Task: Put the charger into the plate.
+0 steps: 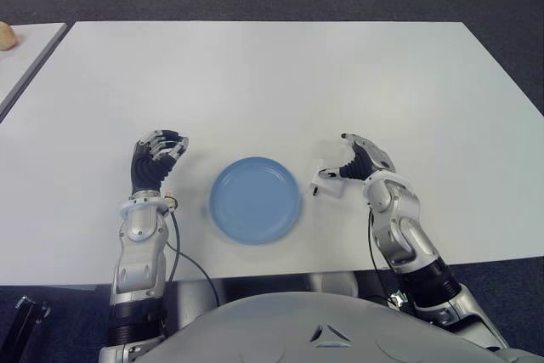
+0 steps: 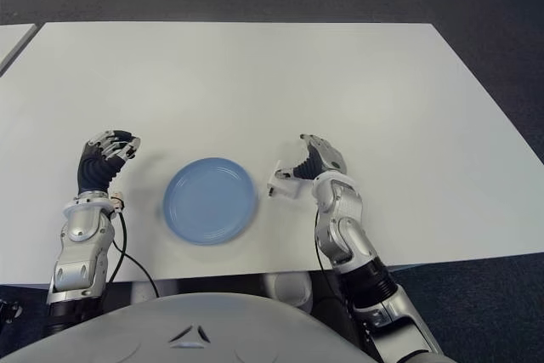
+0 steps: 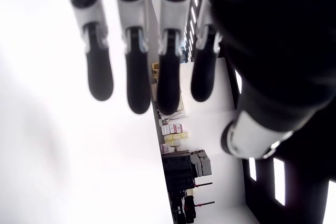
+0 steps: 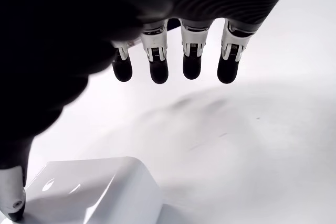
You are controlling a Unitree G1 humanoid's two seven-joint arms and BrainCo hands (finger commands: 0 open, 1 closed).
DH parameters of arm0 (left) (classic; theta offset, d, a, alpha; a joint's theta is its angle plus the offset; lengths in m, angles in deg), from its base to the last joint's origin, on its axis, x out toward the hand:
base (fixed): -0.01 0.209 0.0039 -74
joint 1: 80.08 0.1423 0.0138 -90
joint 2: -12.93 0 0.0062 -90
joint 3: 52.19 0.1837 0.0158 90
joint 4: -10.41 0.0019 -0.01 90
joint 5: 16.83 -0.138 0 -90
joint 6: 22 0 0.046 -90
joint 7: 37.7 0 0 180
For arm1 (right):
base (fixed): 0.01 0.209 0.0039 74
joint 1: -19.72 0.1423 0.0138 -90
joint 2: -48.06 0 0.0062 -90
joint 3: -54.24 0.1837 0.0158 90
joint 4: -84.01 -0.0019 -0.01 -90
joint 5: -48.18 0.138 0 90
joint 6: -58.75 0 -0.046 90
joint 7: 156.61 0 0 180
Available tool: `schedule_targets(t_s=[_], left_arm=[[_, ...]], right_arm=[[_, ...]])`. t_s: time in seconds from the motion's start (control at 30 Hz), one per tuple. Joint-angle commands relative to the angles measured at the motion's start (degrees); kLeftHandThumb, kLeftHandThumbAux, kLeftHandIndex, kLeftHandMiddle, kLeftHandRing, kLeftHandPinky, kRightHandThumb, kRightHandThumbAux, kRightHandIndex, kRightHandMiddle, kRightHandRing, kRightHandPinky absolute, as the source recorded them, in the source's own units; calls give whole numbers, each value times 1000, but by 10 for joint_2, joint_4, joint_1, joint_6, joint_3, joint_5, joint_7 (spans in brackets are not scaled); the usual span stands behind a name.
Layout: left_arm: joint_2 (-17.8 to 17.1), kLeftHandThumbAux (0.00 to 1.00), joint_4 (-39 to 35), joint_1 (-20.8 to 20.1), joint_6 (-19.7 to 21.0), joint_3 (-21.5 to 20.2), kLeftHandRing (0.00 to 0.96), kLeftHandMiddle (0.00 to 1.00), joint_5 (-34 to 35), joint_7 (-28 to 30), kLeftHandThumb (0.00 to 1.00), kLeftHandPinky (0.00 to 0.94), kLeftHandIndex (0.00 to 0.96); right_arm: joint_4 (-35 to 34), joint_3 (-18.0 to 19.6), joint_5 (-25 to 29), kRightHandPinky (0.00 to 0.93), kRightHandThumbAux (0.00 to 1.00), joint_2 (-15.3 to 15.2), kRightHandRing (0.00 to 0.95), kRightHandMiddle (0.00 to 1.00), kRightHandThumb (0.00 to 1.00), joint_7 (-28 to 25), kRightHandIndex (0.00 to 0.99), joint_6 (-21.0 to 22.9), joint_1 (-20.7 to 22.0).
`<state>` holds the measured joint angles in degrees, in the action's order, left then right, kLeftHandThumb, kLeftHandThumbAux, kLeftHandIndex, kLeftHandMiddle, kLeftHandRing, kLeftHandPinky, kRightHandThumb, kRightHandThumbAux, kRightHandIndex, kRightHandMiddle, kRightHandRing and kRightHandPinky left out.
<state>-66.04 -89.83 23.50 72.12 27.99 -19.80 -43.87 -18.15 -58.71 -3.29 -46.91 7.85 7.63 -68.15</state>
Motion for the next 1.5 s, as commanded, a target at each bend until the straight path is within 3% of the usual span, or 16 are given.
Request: schedule_targets(t_s=[0.03, 0.4, 0.8, 1.0, 1.17, 1.5], left_arm=[[-5, 722, 1, -1, 13, 2, 441, 433, -1, 8, 705, 436, 424], [-7, 722, 3, -4, 17, 0, 446, 433, -3, 7, 704, 443, 424], [-11, 723, 10, -3, 2, -1, 458, 452, -7, 6, 702, 448, 423], [-13, 723, 7, -3, 7, 0, 460, 451, -5, 8, 702, 449, 423], [-12, 723, 3, -2, 14, 0, 460, 451, -4, 9, 703, 448, 423], [-8, 723, -3, 0, 17, 2, 460, 449, -4, 6, 702, 453, 423]], right_arm=[[-17, 9, -22, 0, 591, -10, 0, 0, 276, -24, 0, 36, -24], [-38, 20, -42, 0, 615, -8, 0, 0, 257, -37, 0, 59, -32], [-50, 47, -15, 0, 615, 2, 0, 0, 252, -14, 0, 35, -35], [-71, 92, 58, 0, 537, 17, 0, 0, 224, 44, 0, -54, -64], [-81, 117, 109, 0, 477, 9, 0, 0, 213, 66, 0, -132, -87], [-107, 148, 153, 0, 367, -4, 0, 0, 231, 79, 0, -219, -114]])
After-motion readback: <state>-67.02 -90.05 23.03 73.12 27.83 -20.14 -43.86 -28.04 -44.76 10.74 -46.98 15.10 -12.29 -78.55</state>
